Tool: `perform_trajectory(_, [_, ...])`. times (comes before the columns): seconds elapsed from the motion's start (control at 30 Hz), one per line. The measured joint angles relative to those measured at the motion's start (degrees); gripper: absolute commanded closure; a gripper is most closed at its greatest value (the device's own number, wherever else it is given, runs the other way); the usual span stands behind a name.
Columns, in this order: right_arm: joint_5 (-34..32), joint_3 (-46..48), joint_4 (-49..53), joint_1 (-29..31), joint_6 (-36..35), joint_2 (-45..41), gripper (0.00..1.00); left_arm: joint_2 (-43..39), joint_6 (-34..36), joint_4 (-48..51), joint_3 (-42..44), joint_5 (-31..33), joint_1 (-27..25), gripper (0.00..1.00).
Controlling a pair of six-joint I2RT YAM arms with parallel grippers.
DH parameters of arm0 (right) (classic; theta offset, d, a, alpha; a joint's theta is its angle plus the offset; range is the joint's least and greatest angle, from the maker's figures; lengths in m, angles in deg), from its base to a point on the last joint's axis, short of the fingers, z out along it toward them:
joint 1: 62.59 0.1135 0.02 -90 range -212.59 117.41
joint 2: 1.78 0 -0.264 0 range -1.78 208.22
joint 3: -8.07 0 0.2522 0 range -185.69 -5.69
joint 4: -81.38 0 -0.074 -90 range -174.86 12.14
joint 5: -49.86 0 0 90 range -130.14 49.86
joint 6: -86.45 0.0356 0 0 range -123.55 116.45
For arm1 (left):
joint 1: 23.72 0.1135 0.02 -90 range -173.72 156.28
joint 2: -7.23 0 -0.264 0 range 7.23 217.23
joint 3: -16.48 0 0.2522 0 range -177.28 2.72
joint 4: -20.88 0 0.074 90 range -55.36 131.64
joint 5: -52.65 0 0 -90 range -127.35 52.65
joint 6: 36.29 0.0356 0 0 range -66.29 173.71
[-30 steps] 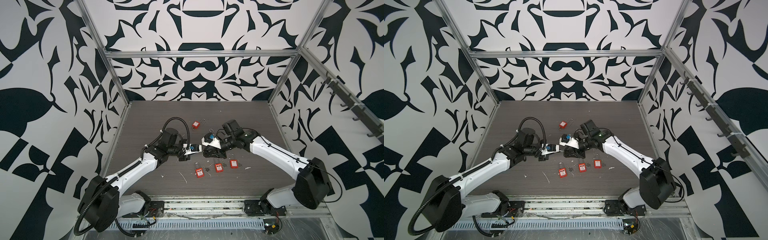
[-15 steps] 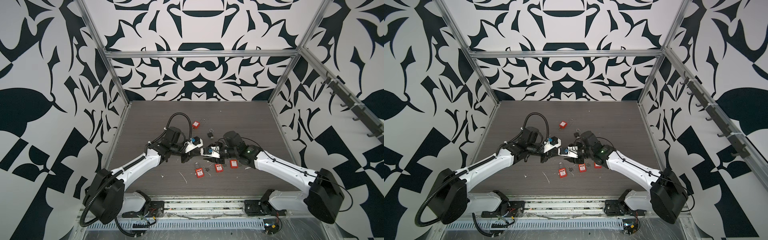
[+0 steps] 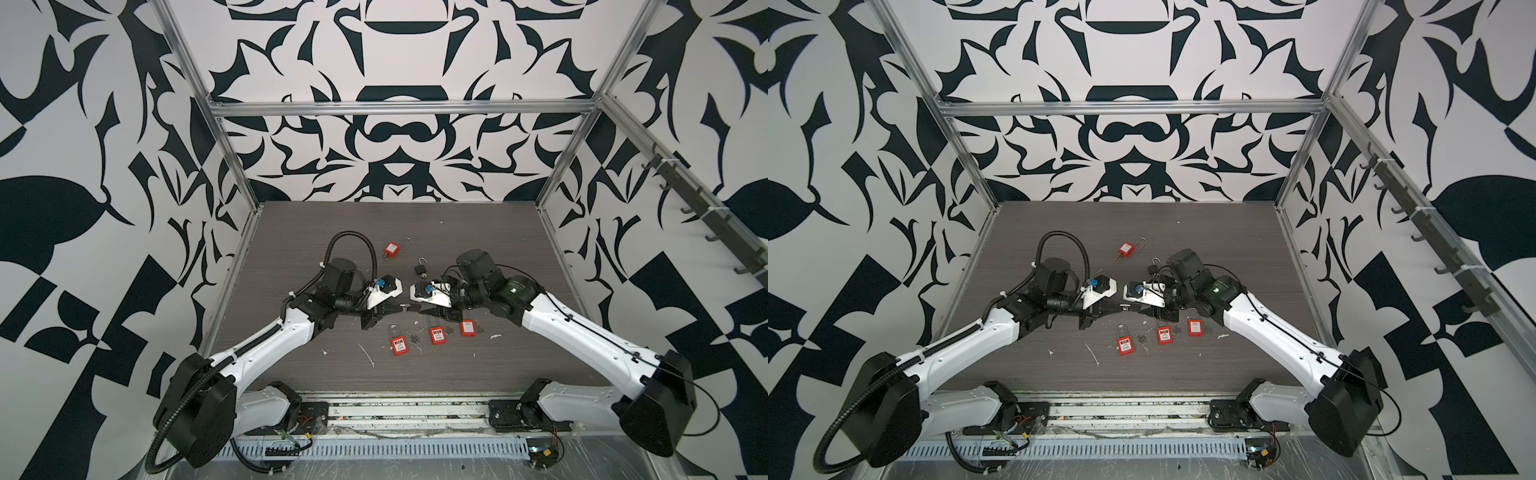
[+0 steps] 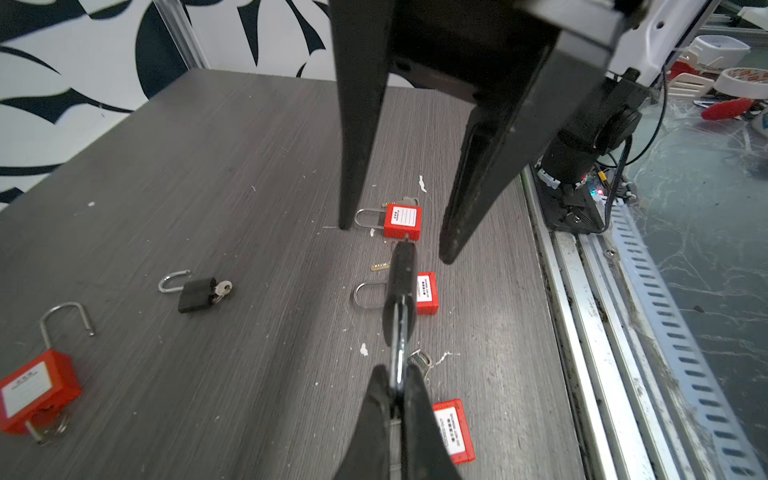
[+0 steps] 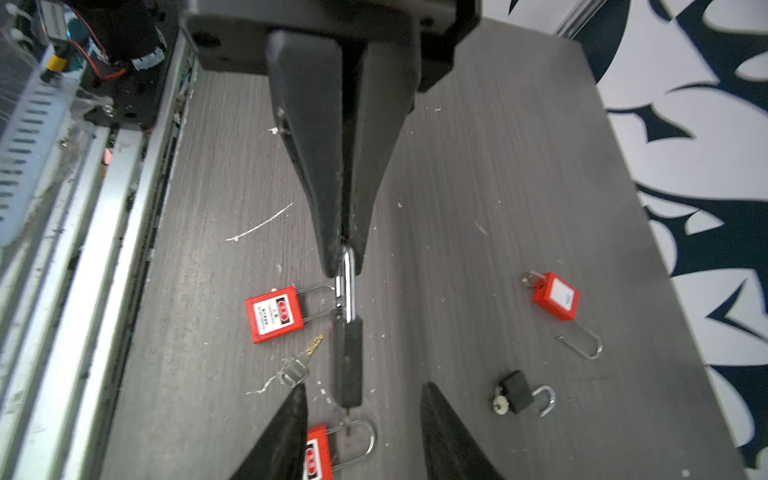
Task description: Lock with the key
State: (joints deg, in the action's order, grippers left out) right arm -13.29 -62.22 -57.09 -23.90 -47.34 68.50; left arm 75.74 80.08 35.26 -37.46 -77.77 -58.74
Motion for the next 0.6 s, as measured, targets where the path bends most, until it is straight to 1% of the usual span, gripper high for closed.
perform_trajectory(0.1, [0.94, 0.0, 1.36, 0.0, 0.37, 0.92, 0.6, -1.31, -0.72, -0.83, 1.42, -0.37, -0.13, 1.0])
perform_trajectory(0.3, [3.34, -0.09, 0.74, 0.33, 1.81, 2.64, 0.64, -2.25, -1.46, -1.68, 3.21, -0.61, -1.07, 1.0])
perform_trajectory(0.4, [4.37, -0.59, 0.61, 1.07, 2.23, 3.82, 0.67, -2.56, -1.53, -1.88, 3.23, -0.61, -1.38, 1.0])
perform_trajectory(0.5, [5.11, -0.68, 0.63, 1.57, 2.64, 4.48, 0.71, -2.78, -1.53, -2.16, 3.23, -0.61, -1.49, 1.0])
perform_trajectory(0.6, [5.46, -0.68, 0.66, 1.73, 2.89, 4.68, 0.77, -2.78, -1.53, -2.19, 3.23, -0.61, -1.51, 1.0])
